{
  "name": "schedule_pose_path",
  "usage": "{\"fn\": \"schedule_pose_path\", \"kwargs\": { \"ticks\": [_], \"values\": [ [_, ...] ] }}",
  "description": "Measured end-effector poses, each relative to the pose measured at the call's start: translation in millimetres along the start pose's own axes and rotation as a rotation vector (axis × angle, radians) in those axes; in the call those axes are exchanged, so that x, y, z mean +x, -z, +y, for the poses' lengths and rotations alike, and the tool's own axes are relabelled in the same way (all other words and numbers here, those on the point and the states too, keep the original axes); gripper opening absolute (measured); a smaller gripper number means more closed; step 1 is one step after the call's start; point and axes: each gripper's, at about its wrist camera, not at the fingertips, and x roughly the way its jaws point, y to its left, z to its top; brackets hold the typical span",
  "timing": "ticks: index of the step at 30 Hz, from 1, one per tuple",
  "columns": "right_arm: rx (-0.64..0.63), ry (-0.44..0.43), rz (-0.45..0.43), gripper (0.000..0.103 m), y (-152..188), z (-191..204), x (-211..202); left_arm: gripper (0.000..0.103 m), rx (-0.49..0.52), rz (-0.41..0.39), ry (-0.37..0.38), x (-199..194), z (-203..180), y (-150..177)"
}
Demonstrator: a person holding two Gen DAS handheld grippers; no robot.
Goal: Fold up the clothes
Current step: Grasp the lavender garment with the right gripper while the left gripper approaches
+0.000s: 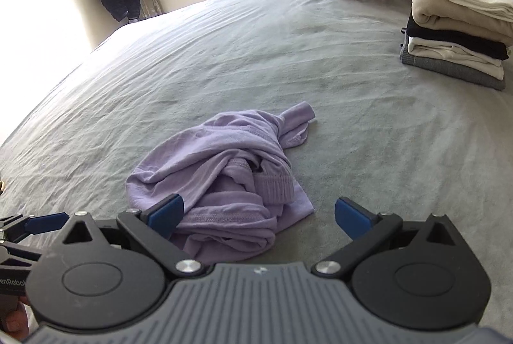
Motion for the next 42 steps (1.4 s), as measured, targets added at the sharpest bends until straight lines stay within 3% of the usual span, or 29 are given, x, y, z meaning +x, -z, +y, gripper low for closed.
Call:
{"fn": "schedule_pose_path", "kwargs": {
  "ticks": [5,10,19,21,23,25,28,33,42],
  "values": [
    [0.109,-0.064,-0.023,0.083,-9,-10,0,0.102,-0.083,-0.02,-0.007,2,13,-8],
    [0.176,-0.039,-0.021,0.072,-16,-23,6,0.1,-0.119,-0.03,-0.012,4,19,-13],
    [0.247,-0.038,0.038,0.063,-11,-42,16,0.096,-0.096,-0.04,0.017,3,16,-16],
    [0.278,-0.077,0.057,0.061,-6,-46,20,0.095,-0.091,-0.043,0.036,3,14,-15],
    [0.312,-0.128,0.077,0.051,-2,-50,25,0.094,-0.084,-0.046,0.057,3,11,-14],
    [0.347,-0.174,0.09,0.032,2,-55,28,0.092,-0.077,-0.048,0.084,3,7,-13],
    [0.388,-0.217,0.079,0.022,6,-60,22,0.087,-0.076,-0.057,0.106,2,3,-11],
    [0.445,-0.313,0.049,0.016,9,-63,-1,0.083,-0.077,-0.083,0.156,0,-4,-10],
    [0.394,-0.404,-0.058,0.015,6,-52,-49,0.082,-0.011,-0.115,0.244,-2,-26,-8]
  ]
}}
